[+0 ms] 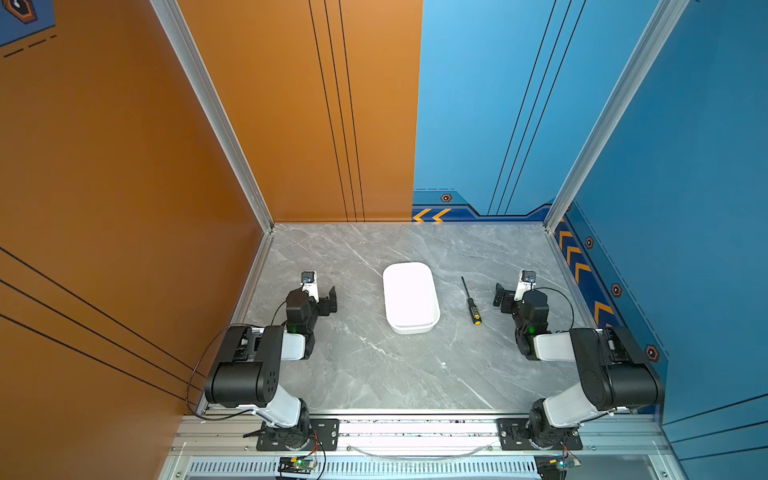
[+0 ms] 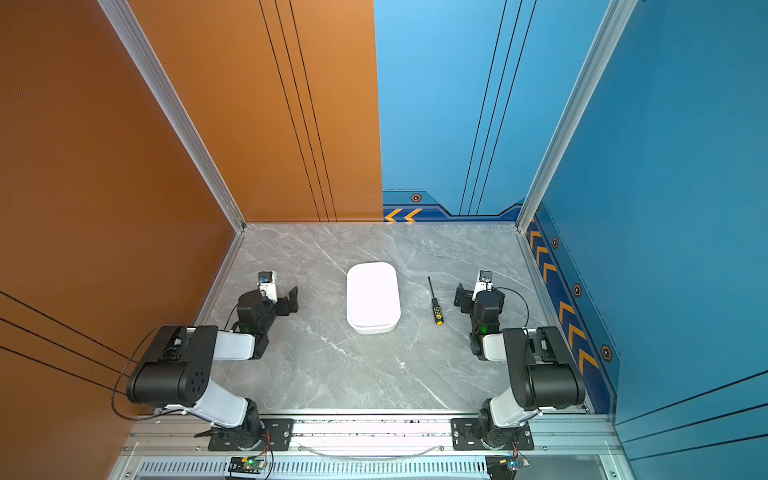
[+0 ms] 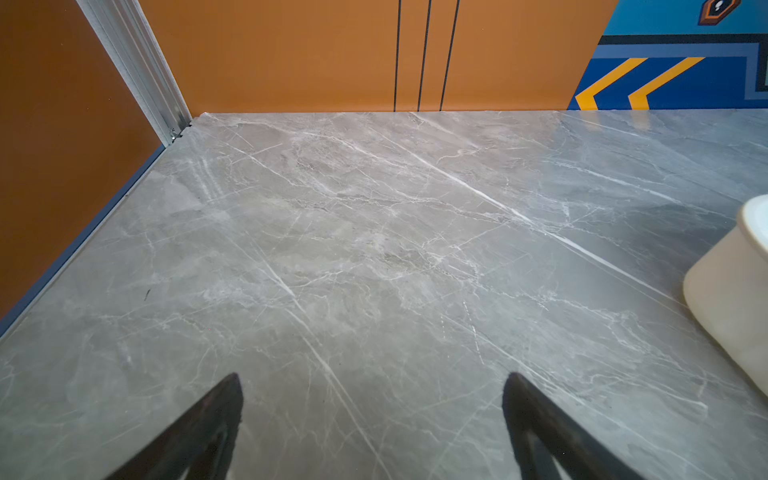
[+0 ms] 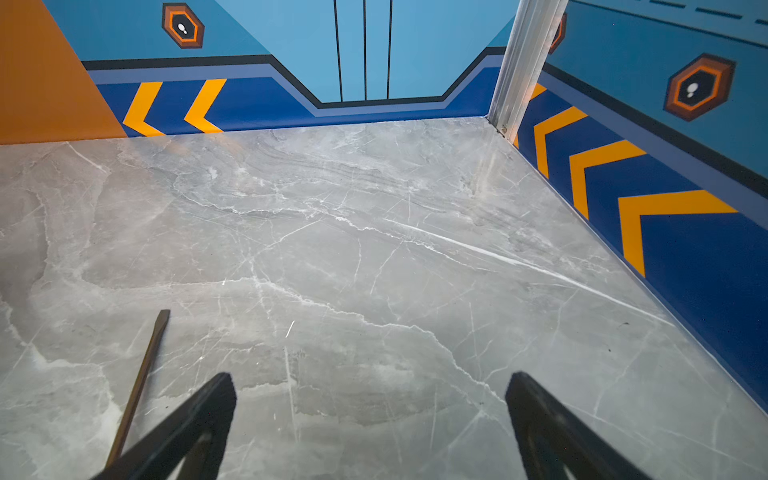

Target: Put the screwdriver in the bin

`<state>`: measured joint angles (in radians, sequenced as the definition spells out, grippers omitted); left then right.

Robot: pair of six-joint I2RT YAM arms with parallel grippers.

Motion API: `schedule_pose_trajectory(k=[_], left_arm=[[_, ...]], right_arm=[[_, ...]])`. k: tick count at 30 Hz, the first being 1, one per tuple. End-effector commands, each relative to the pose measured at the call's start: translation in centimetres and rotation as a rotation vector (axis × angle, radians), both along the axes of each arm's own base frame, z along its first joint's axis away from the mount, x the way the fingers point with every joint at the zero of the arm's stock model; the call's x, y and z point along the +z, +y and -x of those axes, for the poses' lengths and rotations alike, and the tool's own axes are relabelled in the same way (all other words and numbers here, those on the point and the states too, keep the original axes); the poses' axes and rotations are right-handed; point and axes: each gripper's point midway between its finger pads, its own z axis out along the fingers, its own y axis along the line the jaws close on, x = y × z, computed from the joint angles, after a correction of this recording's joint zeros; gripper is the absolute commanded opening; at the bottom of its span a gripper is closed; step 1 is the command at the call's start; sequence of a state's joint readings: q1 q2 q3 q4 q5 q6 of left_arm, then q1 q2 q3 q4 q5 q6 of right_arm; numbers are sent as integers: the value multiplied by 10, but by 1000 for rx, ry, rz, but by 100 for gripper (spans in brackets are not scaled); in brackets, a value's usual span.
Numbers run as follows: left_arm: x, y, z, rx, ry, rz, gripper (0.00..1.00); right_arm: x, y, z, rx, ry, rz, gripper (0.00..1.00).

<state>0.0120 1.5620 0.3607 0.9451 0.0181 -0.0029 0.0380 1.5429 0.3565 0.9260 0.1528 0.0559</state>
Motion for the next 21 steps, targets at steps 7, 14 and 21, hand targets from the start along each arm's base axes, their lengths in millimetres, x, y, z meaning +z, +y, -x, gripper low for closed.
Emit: schedule_pose_trajectory(k=[7,14,21], left_arm=[[1,0,-3,-2,3,-18,98],[15,-6,-4,-38,-2,-18,98],[47,-19,1,-97,78,42,98]], right_arm=[[1,1,-4,9,4,-11,100],[6,-2,-3,-7,-2,-13,100],[41,2,8,6,66,-29,100]])
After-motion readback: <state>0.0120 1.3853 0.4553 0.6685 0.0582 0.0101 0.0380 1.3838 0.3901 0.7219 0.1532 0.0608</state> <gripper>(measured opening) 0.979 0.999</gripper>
